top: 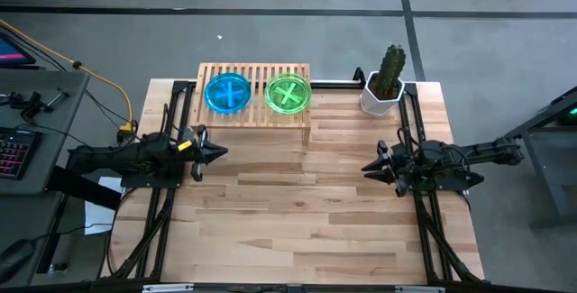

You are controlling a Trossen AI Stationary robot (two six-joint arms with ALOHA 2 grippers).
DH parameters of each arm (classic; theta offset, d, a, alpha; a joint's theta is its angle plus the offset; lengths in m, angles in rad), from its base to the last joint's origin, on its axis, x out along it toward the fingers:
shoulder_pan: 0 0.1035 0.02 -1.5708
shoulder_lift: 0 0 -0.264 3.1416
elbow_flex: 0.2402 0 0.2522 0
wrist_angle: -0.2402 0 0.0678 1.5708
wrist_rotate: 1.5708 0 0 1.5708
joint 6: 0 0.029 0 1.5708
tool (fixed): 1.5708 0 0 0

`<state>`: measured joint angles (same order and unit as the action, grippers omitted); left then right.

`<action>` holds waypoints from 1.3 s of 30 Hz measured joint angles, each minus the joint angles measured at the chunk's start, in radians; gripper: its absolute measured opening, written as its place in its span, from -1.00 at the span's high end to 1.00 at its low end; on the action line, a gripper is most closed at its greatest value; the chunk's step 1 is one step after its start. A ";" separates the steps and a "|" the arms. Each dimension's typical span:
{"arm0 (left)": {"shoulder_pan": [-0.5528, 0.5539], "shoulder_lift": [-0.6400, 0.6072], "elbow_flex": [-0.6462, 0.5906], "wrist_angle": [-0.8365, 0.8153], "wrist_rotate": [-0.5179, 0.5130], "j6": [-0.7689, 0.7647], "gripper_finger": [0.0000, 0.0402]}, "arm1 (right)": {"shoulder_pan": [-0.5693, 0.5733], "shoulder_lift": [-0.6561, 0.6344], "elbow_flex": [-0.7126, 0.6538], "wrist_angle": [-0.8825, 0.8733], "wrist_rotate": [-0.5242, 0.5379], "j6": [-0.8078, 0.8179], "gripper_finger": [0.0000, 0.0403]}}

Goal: Place and stack plates onto a shelf
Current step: Return to Home Position

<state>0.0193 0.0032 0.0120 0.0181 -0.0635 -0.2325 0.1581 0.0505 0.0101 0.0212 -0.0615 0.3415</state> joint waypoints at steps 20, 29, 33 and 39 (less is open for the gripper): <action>0.000 0.003 0.000 0.002 0.000 0.000 1.00 | 0.000 0.000 0.000 -0.002 0.001 0.070 0.59; 0.000 0.004 0.000 0.001 0.000 0.000 1.00 | 0.000 0.000 0.000 -0.002 0.002 0.070 0.59; 0.000 0.004 0.000 0.001 0.000 0.000 1.00 | 0.000 0.000 0.000 -0.002 0.002 0.070 0.59; 0.000 0.005 0.000 0.001 0.000 0.000 1.00 | 0.000 0.000 0.000 -0.002 0.002 0.070 0.59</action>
<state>0.0189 0.0078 0.0120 0.0193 -0.0631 -0.2321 0.1581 0.0509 0.0101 0.0193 -0.0596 0.4110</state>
